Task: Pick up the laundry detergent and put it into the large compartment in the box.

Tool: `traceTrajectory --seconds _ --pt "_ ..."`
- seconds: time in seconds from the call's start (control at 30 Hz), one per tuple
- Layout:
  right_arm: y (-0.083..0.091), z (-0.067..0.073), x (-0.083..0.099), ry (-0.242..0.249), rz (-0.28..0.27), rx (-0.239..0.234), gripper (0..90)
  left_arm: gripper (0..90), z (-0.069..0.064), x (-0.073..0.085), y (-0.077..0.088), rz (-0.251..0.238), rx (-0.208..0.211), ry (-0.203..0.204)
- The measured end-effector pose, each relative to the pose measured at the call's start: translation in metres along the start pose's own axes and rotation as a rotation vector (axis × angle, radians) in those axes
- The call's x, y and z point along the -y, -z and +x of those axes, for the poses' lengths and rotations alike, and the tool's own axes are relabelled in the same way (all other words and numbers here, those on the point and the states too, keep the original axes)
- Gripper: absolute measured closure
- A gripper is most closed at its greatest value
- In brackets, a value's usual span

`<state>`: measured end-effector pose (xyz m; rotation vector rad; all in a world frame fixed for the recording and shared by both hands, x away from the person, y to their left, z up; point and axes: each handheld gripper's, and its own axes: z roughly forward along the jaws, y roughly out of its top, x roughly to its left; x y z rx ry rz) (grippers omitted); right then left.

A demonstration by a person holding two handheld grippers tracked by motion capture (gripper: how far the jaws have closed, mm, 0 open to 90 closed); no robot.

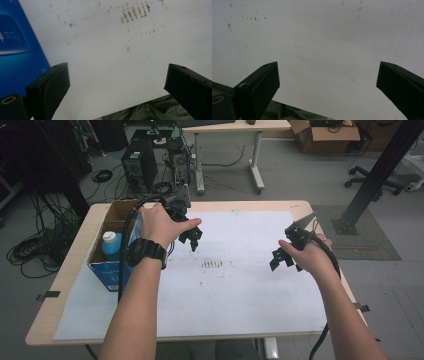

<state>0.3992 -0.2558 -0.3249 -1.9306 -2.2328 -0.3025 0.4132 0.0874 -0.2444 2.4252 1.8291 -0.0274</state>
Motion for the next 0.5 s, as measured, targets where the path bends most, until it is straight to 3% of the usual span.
traceTrajectory --seconds 0.5 --pt "0.0005 -0.0007 0.0008 -0.001 0.000 -0.001 4.7 5.1 -0.0007 -0.0002 -0.0005 0.012 -0.005 -0.005"
